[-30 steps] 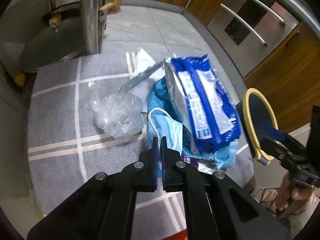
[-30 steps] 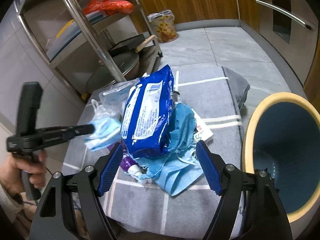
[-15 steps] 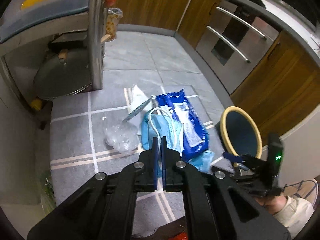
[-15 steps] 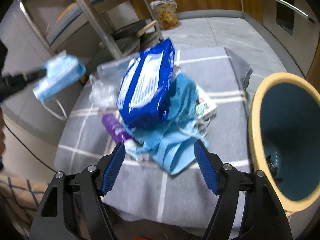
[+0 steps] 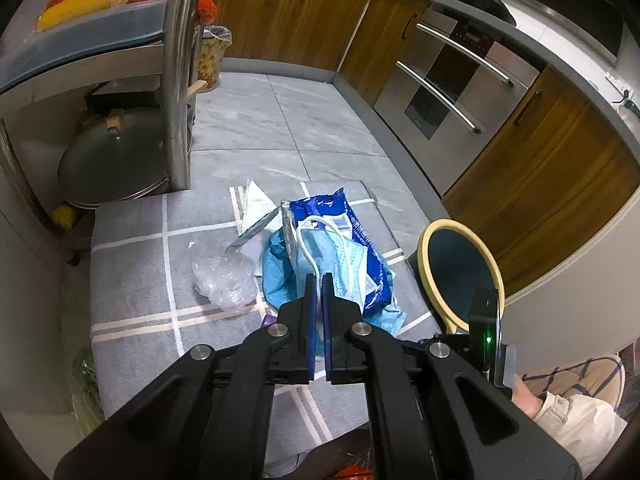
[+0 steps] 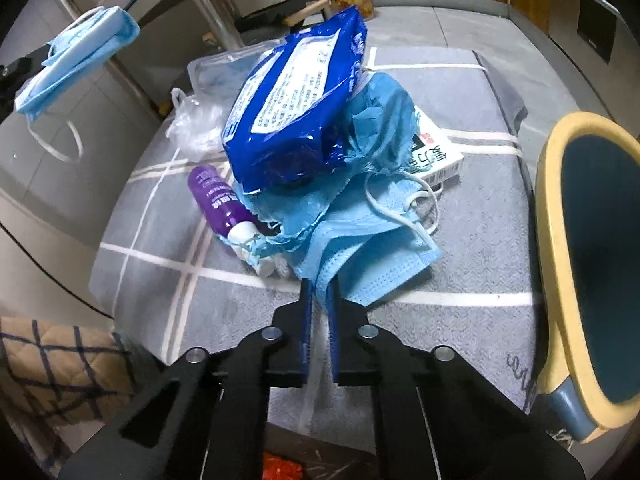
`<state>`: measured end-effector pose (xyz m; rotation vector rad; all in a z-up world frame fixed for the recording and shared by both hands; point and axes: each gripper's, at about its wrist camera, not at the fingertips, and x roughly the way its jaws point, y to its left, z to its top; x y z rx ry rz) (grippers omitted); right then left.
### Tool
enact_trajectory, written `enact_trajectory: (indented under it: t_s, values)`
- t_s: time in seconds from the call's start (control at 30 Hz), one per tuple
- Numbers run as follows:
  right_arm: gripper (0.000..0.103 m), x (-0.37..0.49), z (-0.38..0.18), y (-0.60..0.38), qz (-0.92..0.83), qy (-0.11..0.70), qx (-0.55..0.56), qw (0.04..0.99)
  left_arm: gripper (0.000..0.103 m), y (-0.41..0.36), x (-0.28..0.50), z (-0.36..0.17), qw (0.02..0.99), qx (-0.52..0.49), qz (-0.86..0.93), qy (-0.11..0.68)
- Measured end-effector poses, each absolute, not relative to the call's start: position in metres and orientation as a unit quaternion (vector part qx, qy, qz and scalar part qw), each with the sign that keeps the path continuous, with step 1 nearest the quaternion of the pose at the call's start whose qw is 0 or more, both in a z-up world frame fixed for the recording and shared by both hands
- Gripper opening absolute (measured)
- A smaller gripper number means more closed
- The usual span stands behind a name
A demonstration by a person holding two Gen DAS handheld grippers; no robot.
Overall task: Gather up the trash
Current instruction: 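Move both blue masks over the teal bin and release them inside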
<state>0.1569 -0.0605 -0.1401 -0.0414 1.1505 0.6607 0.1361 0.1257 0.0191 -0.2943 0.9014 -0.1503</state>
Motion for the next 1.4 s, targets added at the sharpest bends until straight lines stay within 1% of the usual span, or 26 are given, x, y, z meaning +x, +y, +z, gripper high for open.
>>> enact_trajectory:
  t_s: [0.1, 0.4, 0.83, 1.07, 1.4]
  values:
    - [0.003, 0.153, -0.129, -0.068, 0.307, 0.523, -0.011, 0.795, 0.002, 0.121, 0.137, 0.023, 0.89, -0.139, -0.077, 0.428]
    - [0.002, 0.14, -0.086, -0.095, 0.298, 0.484, 0.01, 0.823, 0.002, 0.095, 0.137, 0.035, 0.894, -0.125, -0.103, 0.418]
    - [0.002, 0.126, -0.027, -0.145, 0.276, 0.414, 0.051, 0.866, 0.002, 0.045, 0.151, 0.033, 0.888, -0.1, -0.135, 0.428]
    - [0.002, 0.129, -0.023, -0.181, 0.243, 0.402, 0.06, 0.88, 0.002, 0.003, 0.167, 0.027, 0.881, -0.077, -0.16, 0.438]
    - [0.002, 0.139, -0.042, -0.234, 0.197, 0.416, 0.092, 0.883, 0.002, -0.065, 0.195, 0.016, 0.87, -0.041, -0.195, 0.451]
